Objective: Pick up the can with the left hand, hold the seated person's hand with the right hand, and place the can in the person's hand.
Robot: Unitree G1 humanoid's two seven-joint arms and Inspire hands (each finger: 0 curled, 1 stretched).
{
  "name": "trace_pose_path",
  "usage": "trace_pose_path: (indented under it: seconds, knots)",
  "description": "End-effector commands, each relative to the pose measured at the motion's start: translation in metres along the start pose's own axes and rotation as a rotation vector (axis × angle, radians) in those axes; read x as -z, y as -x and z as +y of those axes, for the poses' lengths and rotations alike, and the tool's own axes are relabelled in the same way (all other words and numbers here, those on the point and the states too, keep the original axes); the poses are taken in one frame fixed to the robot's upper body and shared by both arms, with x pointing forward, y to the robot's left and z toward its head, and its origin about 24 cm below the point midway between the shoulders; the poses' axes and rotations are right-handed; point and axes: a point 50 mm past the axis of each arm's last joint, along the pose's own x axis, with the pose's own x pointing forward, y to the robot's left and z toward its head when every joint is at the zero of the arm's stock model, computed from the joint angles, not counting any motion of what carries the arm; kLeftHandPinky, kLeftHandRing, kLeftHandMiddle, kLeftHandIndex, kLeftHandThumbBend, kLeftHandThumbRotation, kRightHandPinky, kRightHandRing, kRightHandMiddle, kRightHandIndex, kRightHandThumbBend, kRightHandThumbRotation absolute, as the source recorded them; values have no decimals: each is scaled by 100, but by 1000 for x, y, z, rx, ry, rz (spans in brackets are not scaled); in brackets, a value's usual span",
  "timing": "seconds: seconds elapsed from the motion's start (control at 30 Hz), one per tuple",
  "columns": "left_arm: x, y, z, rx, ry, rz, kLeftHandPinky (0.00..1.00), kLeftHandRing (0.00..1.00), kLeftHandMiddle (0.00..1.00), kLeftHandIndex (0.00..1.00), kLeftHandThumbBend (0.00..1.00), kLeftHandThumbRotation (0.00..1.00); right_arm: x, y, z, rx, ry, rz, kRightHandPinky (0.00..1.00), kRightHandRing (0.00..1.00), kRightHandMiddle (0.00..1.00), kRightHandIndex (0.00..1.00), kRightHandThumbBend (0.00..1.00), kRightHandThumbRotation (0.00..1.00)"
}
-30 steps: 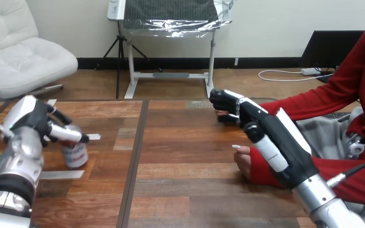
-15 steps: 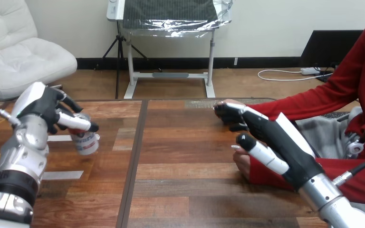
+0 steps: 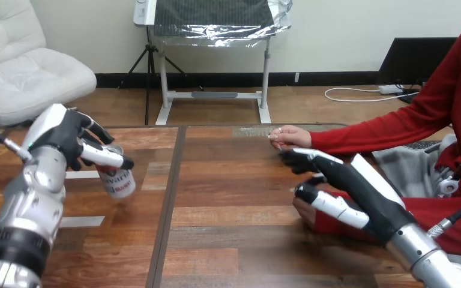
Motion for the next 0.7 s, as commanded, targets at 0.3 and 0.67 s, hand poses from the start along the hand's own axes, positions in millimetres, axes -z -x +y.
trace_pose_path:
  seconds: [0.3, 0.67]
  knots:
    - [-60, 37, 63, -188, 11, -279, 29, 35, 43, 45, 76, 0, -29, -47, -68, 93, 346, -60, 68, 81, 83, 83, 89, 94]
    - [-63, 46, 66, -177, 21, -309, 29, 34, 42, 45, 76, 0, -22, -52, -77, 57, 420, 1, 66, 80, 83, 84, 89, 88]
